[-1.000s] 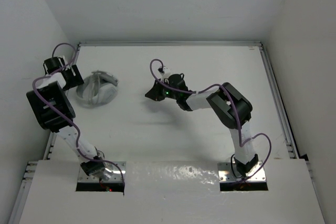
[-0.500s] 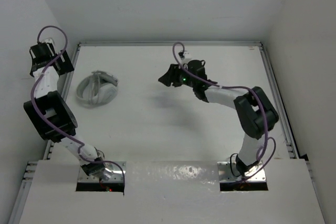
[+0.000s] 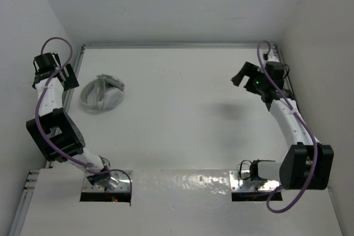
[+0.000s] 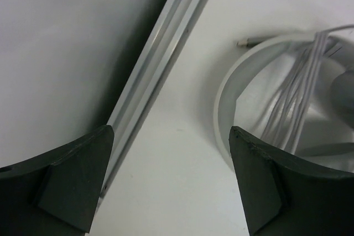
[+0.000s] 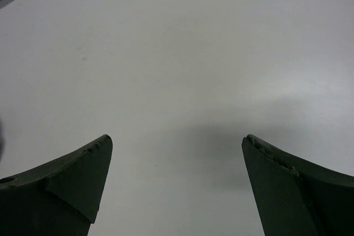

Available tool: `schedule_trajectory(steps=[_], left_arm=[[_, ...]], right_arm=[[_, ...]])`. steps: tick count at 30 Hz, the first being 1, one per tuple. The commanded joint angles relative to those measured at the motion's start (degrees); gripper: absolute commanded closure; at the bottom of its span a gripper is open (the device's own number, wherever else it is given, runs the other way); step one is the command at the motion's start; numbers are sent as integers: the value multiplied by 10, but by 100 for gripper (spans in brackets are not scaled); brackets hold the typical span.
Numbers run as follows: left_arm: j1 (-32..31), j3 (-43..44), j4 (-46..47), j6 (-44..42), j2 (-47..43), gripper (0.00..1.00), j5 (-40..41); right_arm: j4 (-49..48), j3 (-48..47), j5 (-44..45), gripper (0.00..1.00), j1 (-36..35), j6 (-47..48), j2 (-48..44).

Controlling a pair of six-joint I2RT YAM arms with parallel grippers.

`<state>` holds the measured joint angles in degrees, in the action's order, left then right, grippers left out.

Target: Wrap the headphones

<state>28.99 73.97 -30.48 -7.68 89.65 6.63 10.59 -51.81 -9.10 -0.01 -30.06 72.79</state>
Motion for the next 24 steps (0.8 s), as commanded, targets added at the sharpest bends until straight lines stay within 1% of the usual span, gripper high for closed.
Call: schedule_trajectory(steps=[1, 3, 5, 7, 9, 10, 11, 14, 18, 24], left_arm=[[9, 1, -6, 0, -33, 17, 36], [10, 17, -12, 10, -30, 17, 42], [12, 27, -20, 21, -27, 16, 44], [12, 34, -22, 25, -25, 16, 40], [12, 33, -23, 28, -28, 16, 38], [12, 31, -22, 28, -29, 16, 39], [12, 27, -21, 27, -30, 16, 40], [12, 26, -20, 20, -27, 16, 51], [12, 31, -19, 12, -25, 16, 74], [11, 28, 1, -9, -38, 16, 94]], right_arm=[[102, 38, 15, 1, 86, -24, -22], [107, 48, 30, 1, 125, -67, -37], [112, 56, 59, 1, 141, -96, -48], [127, 50, 107, 1, 144, -99, -50], [156, 36, 147, 1, 143, -123, -48], [169, 29, 188, 1, 143, -134, -45], [182, 22, 208, 1, 144, -160, -39], [229, -7, 258, 1, 143, -192, -28], [251, -15, 244, 1, 143, -180, -27], [237, 13, 231, 1, 144, -178, -61]])
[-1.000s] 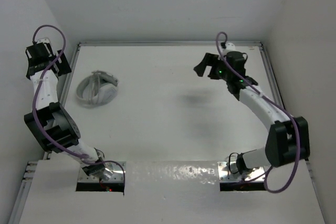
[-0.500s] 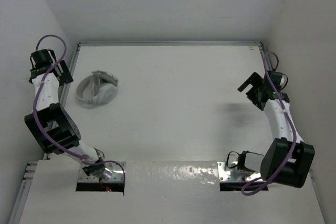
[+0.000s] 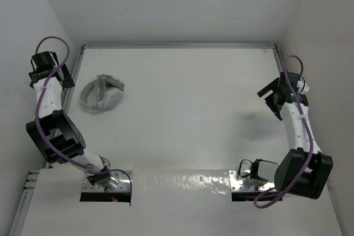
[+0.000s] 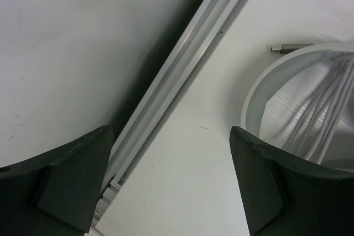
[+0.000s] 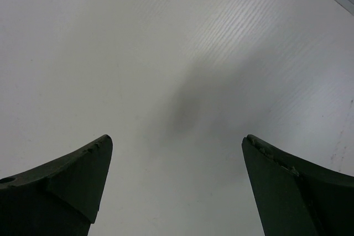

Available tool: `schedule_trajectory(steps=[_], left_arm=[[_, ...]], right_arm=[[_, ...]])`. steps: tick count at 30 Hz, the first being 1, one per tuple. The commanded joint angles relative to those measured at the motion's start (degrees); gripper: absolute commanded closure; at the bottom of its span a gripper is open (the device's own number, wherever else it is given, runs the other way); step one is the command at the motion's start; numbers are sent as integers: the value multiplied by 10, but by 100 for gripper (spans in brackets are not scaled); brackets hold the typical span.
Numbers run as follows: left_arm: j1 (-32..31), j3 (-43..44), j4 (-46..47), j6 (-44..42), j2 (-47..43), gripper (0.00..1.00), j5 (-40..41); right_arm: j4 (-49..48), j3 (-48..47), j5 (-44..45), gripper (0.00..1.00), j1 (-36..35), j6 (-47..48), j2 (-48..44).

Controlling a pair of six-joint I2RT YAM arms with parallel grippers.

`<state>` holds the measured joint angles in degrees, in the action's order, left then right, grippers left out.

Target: Wrap the headphones

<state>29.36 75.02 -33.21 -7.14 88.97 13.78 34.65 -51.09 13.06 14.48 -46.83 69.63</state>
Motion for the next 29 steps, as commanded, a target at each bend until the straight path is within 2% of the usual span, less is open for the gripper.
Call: schedule_trajectory(steps=[1, 8, 20, 29], left_arm=[[8, 15, 31, -19, -33, 16, 27], [7, -16, 41, -33, -49, 14, 49], [8, -92, 55, -44, -80, 14, 43], [8, -100, 55, -41, -87, 14, 29]], right_arm=[[-6, 9, 8, 1, -2, -9, -33], [-14, 30, 2, 1, -1, 5, -57], [-15, 34, -13, 1, -2, 15, -71], [-34, 56, -18, 1, -2, 20, -96]])
